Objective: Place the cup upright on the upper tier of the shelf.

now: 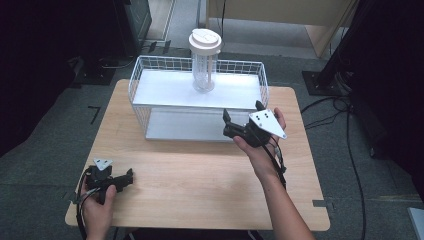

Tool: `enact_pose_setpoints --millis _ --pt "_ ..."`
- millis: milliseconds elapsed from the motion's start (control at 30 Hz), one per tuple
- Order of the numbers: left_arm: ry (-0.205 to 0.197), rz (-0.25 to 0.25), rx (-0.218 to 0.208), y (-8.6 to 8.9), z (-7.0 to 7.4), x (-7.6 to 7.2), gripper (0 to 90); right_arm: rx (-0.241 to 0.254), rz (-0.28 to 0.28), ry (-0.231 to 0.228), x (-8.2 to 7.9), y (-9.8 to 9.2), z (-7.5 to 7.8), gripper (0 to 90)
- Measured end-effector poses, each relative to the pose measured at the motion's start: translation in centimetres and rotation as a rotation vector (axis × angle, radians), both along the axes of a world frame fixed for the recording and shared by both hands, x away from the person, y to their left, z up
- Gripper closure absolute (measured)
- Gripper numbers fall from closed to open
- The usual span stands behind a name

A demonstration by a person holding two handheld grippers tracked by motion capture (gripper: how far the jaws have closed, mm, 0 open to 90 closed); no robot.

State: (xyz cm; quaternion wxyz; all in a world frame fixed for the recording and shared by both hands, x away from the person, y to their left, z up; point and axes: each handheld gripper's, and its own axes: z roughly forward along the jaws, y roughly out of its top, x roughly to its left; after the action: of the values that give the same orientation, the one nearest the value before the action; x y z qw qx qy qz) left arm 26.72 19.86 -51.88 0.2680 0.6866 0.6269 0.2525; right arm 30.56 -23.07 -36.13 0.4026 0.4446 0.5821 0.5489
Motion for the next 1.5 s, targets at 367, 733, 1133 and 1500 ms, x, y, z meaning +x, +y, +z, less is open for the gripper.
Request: enact_pose_setpoints --millis 367,733,1133,1500 --pt "0.001 -0.001 0.000 0.0 0.0 0.0 0.0 -0.006 -0.043 0.013 -2.8 -3.2 -3.1 0.0" --pt "0.000 0.000 0.000 0.0 0.0 0.0 0.0 -0.022 -0.091 0.028 -4.7 -6.9 -5.1 0.0" --pt "-0.001 0.001 -0.001 0.0 0.0 0.0 0.0 -0.044 -0.162 0.093 -6.5 -10.9 -8.1 0.0" --pt "-0.001 0.001 -0.001 0.0 0.0 0.0 0.0 -0.060 -0.207 0.149 -7.7 -13.4 -10.0 0.0"
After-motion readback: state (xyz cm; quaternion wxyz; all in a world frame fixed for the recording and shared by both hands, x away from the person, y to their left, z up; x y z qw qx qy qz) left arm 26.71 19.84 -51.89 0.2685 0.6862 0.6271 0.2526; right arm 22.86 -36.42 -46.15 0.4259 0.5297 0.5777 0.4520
